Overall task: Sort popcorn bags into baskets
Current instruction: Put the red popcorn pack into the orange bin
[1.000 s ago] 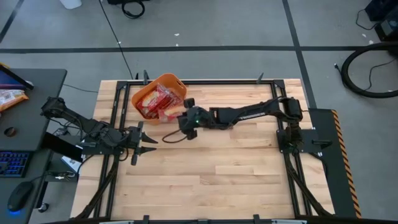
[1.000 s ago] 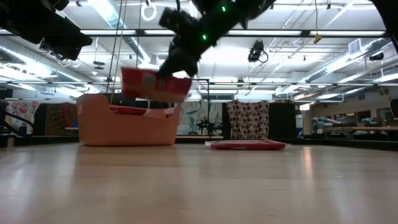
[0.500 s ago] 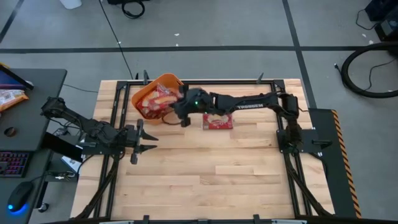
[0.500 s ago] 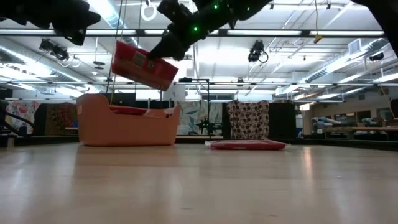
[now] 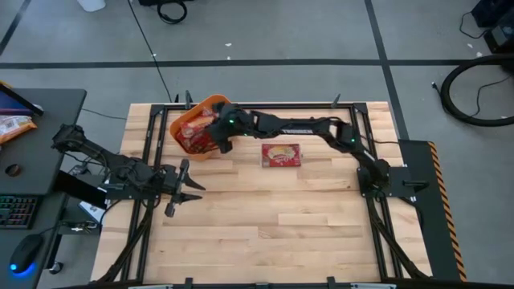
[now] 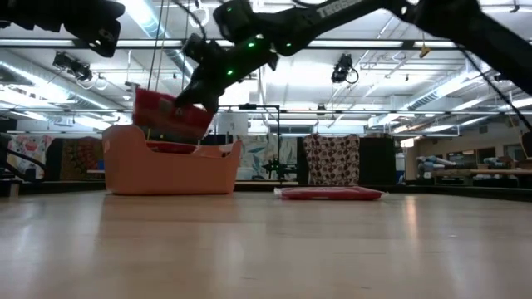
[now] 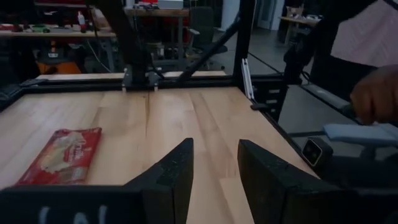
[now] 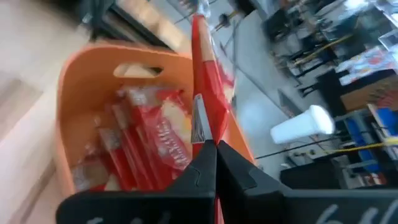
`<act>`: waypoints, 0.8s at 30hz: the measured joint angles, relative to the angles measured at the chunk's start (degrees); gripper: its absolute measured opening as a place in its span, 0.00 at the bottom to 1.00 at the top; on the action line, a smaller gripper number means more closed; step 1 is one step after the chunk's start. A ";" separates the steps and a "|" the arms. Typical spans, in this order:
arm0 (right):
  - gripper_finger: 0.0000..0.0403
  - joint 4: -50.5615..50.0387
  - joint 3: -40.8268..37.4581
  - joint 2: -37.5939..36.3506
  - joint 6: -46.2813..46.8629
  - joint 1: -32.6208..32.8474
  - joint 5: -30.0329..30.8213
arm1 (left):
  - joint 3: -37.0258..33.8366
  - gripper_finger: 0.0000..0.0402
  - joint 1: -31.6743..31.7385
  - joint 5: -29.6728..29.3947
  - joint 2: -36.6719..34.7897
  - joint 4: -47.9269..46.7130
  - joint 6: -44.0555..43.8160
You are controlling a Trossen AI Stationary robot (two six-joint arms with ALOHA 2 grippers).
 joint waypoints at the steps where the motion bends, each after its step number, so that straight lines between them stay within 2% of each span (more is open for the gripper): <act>1: 0.01 -3.26 2.83 1.51 -0.97 -0.21 -0.03 | 0.00 0.32 0.02 -0.34 -0.04 -0.03 0.07; 8: 0.02 -15.32 19.23 12.07 -9.08 -1.43 -0.23 | 0.00 0.32 0.04 -3.88 0.04 1.47 1.75; 12: 0.09 -12.35 17.43 12.58 -14.66 -1.33 -1.87 | 0.00 0.32 0.04 -3.98 0.06 1.18 1.60; 16: 0.18 -11.87 17.40 12.54 -15.99 -1.10 -1.16 | 0.00 0.32 0.04 -3.98 0.06 1.05 1.66; 22: 0.29 -13.14 17.38 11.19 -6.71 -0.62 10.40 | 0.00 0.32 0.04 -3.98 0.06 0.57 1.56; 24: 0.30 -16.09 17.38 9.67 -3.88 0.09 12.32 | 0.00 0.32 0.04 -3.98 0.06 0.34 1.55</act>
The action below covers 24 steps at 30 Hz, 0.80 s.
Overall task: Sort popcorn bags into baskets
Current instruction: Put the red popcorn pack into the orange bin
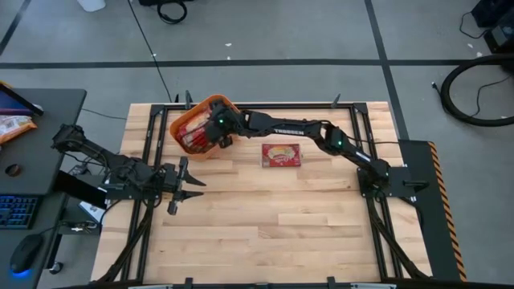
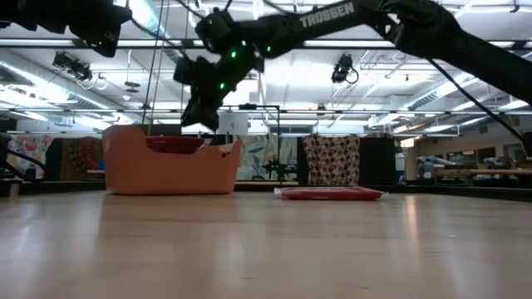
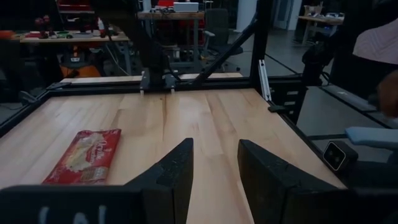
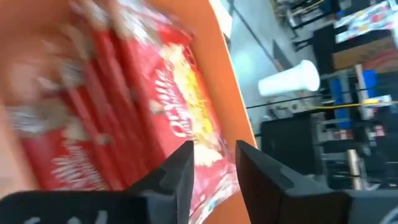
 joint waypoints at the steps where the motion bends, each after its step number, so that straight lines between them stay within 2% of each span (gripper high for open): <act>1: 0.31 -1.79 0.00 -0.79 1.09 0.48 0.32 | 0.00 0.32 0.00 0.00 0.01 -0.19 0.00; 10: 0.31 -23.73 0.00 -6.25 12.81 3.52 7.31 | 0.00 0.32 0.00 0.00 0.01 -0.30 -0.02; 18: 0.31 -50.40 -0.05 -6.70 32.71 3.07 3.71 | 0.00 0.32 0.00 0.00 -0.01 -0.92 -0.91; 22: 0.31 -59.66 -0.52 -6.70 45.41 3.06 0.20 | -0.04 0.32 -0.01 0.00 0.01 -2.52 -1.57; 24: 0.31 -61.87 -1.58 -6.79 48.96 4.29 0.58 | -0.05 0.32 0.00 0.00 0.01 -2.87 -1.58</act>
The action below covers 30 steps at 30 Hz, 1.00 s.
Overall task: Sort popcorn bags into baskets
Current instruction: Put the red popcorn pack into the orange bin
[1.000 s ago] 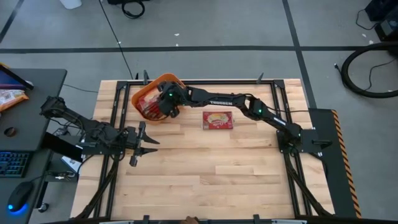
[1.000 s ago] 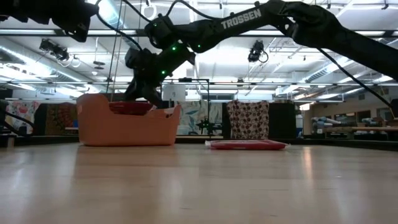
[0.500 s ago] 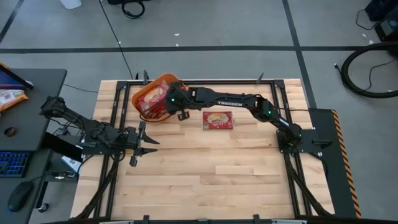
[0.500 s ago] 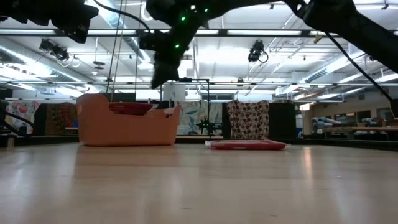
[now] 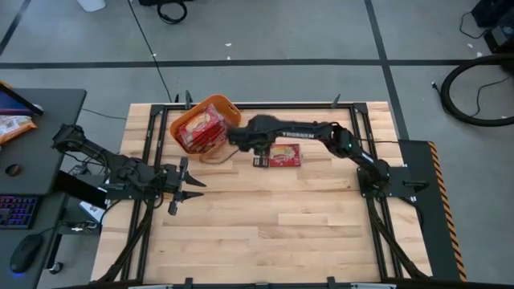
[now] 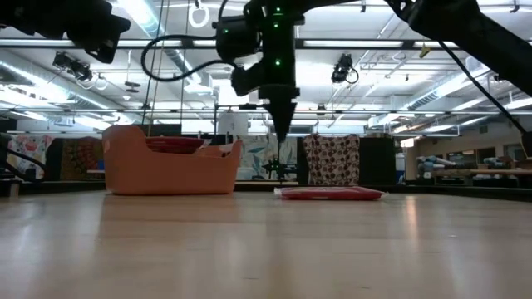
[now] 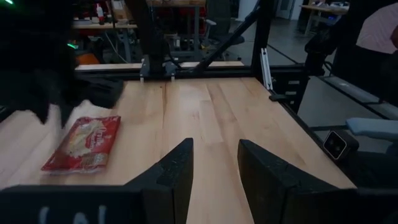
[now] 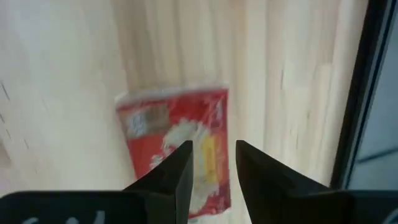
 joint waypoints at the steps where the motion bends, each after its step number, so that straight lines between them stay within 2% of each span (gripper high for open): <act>1: 0.31 -0.08 -1.27 -0.05 0.25 0.92 1.36 | -0.02 0.32 -0.01 0.00 0.00 -0.02 -0.01; 4: 0.31 -0.72 -4.97 0.00 -0.29 3.71 4.74 | -0.02 0.32 -0.02 0.00 0.00 -0.26 -0.48; 11: 0.31 4.26 -13.04 -0.20 0.76 6.83 3.89 | -0.02 0.32 -0.02 0.00 0.00 -1.54 -1.92; 17: 0.31 7.14 -21.74 -2.46 3.30 6.99 3.50 | -0.02 0.32 -0.02 0.00 -0.02 -1.97 -3.05; 30: 0.31 30.59 -46.25 -16.15 5.81 6.86 3.70 | -0.02 0.32 -0.02 0.00 -0.02 -1.95 -2.97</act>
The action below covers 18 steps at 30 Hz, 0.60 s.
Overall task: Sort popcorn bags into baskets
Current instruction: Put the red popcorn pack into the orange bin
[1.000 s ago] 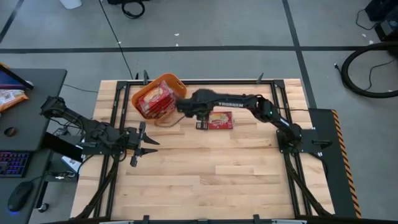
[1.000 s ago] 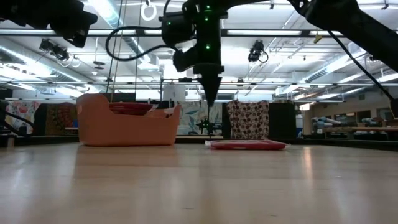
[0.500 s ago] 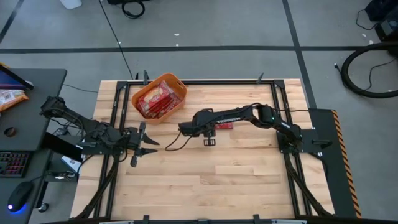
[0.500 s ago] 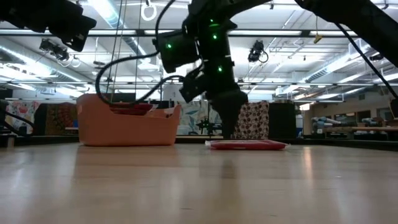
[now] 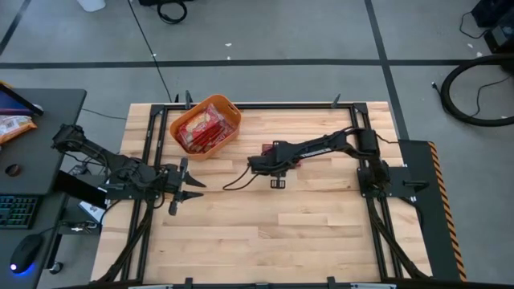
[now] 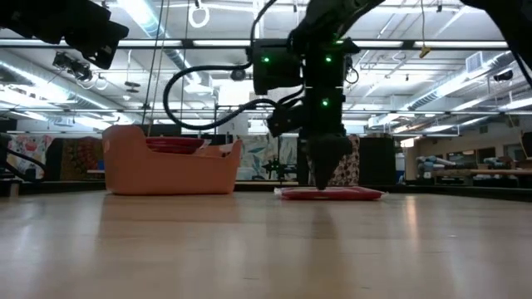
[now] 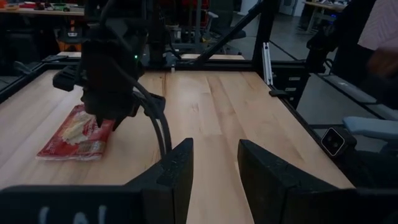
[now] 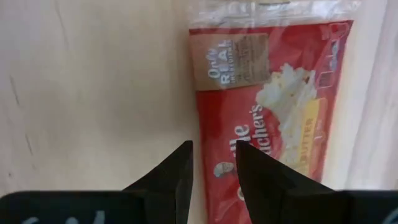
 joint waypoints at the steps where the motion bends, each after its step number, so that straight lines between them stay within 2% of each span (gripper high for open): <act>1: 0.31 1.18 -1.30 -0.51 0.13 0.02 0.02 | 0.00 0.32 0.00 0.00 -0.01 0.01 0.00; 10: 0.31 9.08 -8.28 -1.05 -0.90 0.65 4.99 | 0.00 0.32 0.01 -0.02 -0.02 0.07 0.00; 13: 0.31 9.98 -9.02 -1.15 -1.95 0.58 4.93 | 0.00 0.32 0.00 -0.02 -0.02 0.09 0.02; 18: 0.22 10.14 -9.08 -1.01 -4.16 0.59 4.69 | 0.00 0.32 0.00 -0.02 -0.02 0.13 0.00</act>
